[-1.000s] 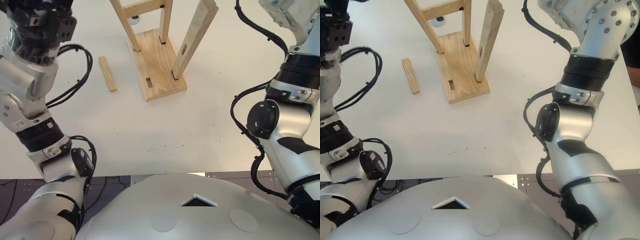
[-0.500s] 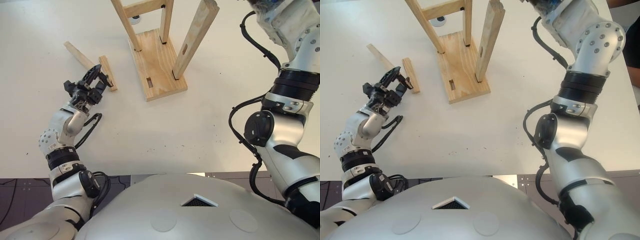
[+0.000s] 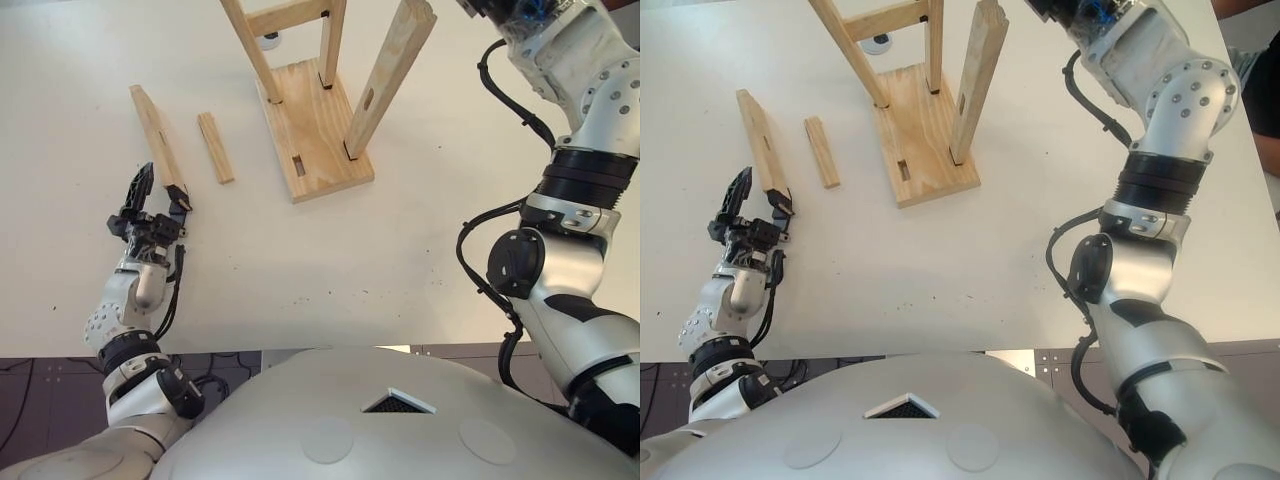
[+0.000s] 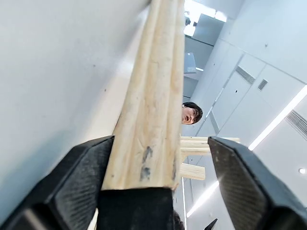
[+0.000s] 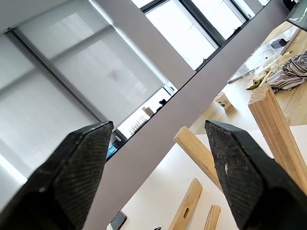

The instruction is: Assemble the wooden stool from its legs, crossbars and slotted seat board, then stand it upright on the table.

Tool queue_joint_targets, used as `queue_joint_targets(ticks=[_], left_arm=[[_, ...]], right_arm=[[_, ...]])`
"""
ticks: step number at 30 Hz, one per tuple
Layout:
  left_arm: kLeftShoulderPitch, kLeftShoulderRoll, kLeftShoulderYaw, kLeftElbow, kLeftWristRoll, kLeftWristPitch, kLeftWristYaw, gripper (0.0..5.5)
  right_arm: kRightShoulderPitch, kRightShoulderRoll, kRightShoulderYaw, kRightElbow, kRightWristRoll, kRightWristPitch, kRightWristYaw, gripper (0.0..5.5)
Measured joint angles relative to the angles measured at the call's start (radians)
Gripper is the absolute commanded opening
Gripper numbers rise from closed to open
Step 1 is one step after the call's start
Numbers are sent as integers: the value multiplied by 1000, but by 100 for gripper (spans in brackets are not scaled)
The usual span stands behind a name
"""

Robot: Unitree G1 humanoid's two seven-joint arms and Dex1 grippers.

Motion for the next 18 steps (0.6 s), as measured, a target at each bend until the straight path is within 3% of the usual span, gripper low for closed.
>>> queue_joint_targets(ticks=[5, 11, 18], left_arm=[[93, 107, 0, -45, 144, -2, -118, 377], [128, 215, 51, -51, 270, -46, -98, 377], [141, 197, -11, -269, 475, -150, -39, 377]], right_arm=[[38, 0, 4, -14, -2, 0, -14, 350], [41, 2, 16, -32, -2, -3, -20, 350], [60, -1, 32, -37, -17, -6, -18, 350]])
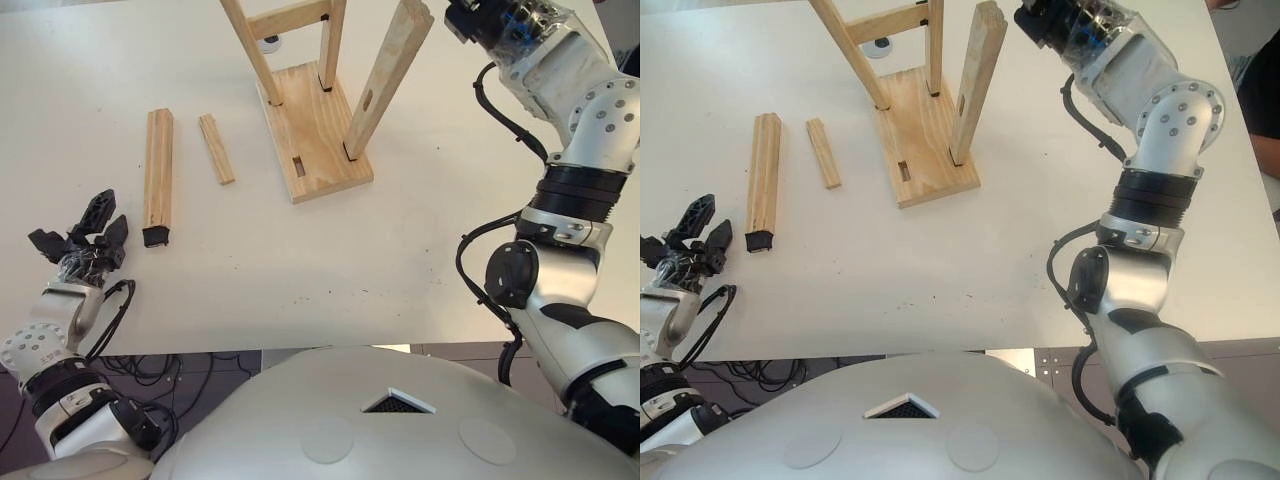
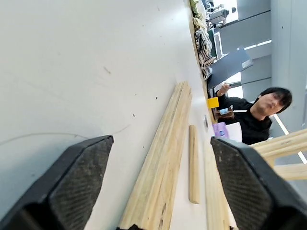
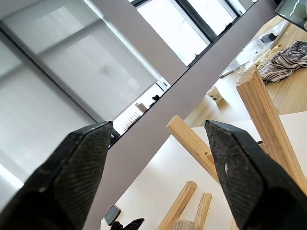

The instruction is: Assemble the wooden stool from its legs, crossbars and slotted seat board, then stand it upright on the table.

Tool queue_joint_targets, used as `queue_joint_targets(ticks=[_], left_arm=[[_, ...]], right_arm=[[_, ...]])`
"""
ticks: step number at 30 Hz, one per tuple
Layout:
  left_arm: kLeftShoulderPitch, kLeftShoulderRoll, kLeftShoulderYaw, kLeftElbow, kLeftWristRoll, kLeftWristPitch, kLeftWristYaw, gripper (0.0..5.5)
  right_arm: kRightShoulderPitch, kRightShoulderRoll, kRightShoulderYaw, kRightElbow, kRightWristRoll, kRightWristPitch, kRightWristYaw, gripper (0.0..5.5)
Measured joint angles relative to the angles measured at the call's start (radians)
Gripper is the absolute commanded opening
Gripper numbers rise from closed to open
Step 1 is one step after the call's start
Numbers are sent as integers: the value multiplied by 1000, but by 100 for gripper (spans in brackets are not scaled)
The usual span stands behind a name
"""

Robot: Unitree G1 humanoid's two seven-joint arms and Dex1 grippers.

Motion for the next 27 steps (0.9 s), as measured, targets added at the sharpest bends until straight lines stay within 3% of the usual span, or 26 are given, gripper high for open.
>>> queue_joint_targets(ticks=[4, 8, 15, 18, 27], left_arm=[[49, 51, -169, -158, 256, -107, -120, 377], [51, 63, -228, -149, 417, -218, -193, 377], [-4, 91, -322, 115, 788, -740, -227, 377], [-15, 66, -318, 152, 810, -819, -232, 377], [9, 11, -272, 56, 744, -762, -311, 377]], right_arm=[[0, -2, 10, 0, -23, -11, 9, 350], [7, -2, 10, -13, -27, -19, 11, 350], [37, -1, 13, -37, -28, -22, 1, 350], [38, 0, 14, -37, -28, -30, 0, 350], [38, -1, 17, -37, -28, -30, -1, 350]])
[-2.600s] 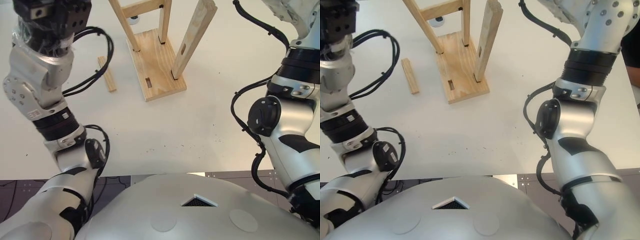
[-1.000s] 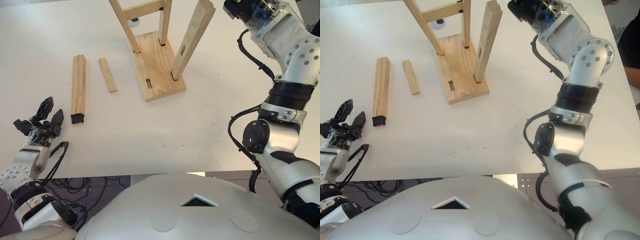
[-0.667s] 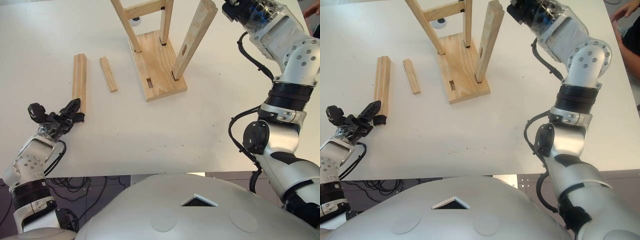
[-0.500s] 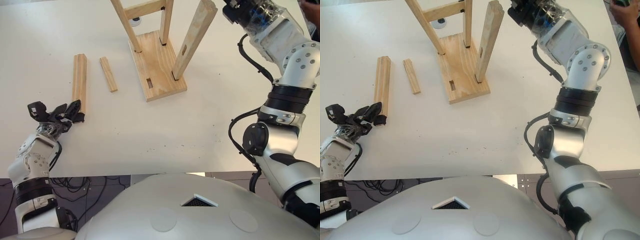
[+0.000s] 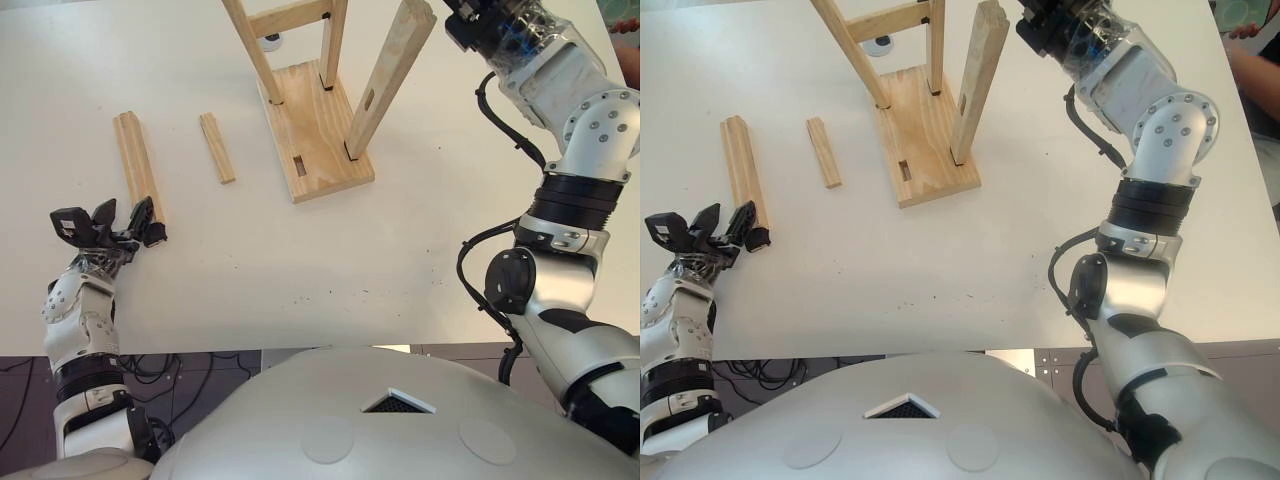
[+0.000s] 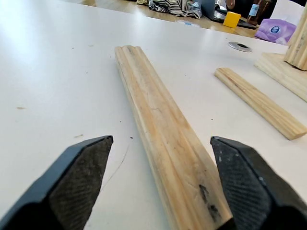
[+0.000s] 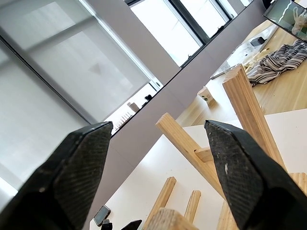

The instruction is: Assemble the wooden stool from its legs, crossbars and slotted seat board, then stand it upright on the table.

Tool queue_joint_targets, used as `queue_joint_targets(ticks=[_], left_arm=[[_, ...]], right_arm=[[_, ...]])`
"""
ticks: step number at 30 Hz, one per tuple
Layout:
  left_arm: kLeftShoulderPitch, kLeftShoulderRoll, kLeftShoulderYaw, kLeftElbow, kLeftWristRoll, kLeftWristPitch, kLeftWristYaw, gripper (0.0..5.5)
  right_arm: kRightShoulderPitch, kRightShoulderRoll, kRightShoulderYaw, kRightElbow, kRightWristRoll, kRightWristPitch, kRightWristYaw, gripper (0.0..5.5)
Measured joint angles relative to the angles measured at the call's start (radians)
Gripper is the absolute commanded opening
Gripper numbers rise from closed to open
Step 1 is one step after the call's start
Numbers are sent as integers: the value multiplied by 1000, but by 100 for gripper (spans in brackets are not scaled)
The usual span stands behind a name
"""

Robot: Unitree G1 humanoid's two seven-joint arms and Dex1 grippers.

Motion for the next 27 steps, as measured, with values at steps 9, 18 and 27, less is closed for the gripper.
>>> queue_joint_targets(ticks=[9, 18, 27], left_arm=[[42, -19, -75, -127, 112, 36, 52, 377], [44, -56, -71, -105, 150, 5, 117, 300], [3, -142, -54, -156, -22, 131, 99, 203]], right_arm=[[20, 0, 0, -21, 0, -1, -11, 350], [28, -1, 16, -28, -14, -2, -15, 350], [18, -1, 31, -6, -39, -4, 22, 350]])
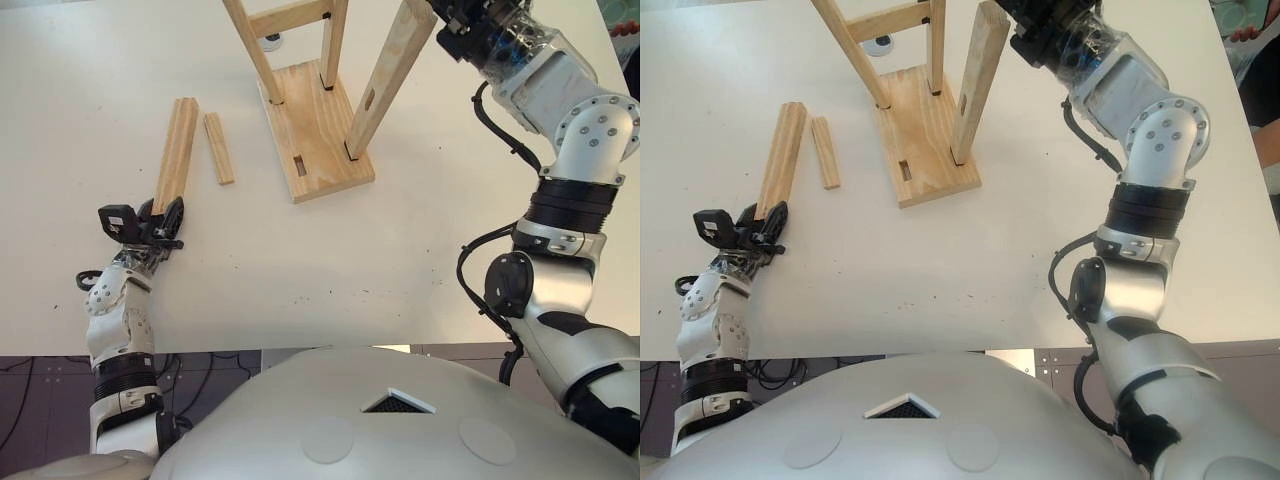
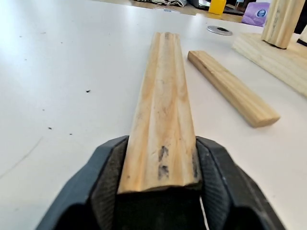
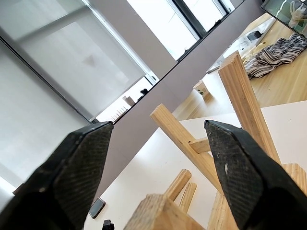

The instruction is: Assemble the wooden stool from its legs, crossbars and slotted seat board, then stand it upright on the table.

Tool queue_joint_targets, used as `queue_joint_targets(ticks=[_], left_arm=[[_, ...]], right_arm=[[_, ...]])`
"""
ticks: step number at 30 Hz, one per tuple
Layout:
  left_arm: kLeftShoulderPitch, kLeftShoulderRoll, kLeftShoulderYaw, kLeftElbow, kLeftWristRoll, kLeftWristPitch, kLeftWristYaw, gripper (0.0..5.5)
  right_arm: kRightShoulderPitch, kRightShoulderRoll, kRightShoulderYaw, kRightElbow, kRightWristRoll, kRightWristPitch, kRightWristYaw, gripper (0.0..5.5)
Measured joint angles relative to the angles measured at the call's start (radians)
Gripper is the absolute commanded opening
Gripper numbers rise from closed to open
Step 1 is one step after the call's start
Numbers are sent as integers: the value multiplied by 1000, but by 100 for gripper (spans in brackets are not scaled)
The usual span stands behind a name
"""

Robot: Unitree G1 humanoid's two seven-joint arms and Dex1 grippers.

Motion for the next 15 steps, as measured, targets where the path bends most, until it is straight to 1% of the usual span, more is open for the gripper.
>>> queue_joint_targets(ticks=[2, 4, 5, 7, 9, 10, 11, 12, 13, 15], left_arm=[[-14, -26, 32, -45, -178, 175, -8, 203], [-43, -71, 77, -73, -417, 376, 11, 203], [-55, -87, 94, -74, -511, 420, 41, 203], [-92, -111, 141, -52, -737, 495, 148, 203], [-155, -148, 221, 51, -968, 554, 351, 203], [-187, -162, 258, 94, -1051, 568, 410, 203], [-212, -172, 290, 134, -1107, 579, 457, 240], [-237, -175, 313, 168, -1139, 583, 502, 247], [-245, -175, 319, 188, -1146, 586, 538, 278], [-249, -170, 333, 212, -1158, 604, 615, 308]], right_arm=[[0, 1, 1, 0, 0, -1, 2, 350], [0, 2, 1, 0, 1, -6, 2, 350], [0, 2, 1, 0, 1, -6, 2, 350], [0, 0, -1, 0, 2, -6, 2, 350], [0, 1, -1, 1, 2, -6, 2, 350], [0, 0, -2, 1, 2, -6, 2, 350], [0, 1, -2, 1, 2, -6, 2, 350], [0, 1, -1, 1, 2, -6, 2, 350], [0, 2, 0, 1, 1, -6, 3, 350], [0, 3, 3, 1, 0, -7, 3, 350]])
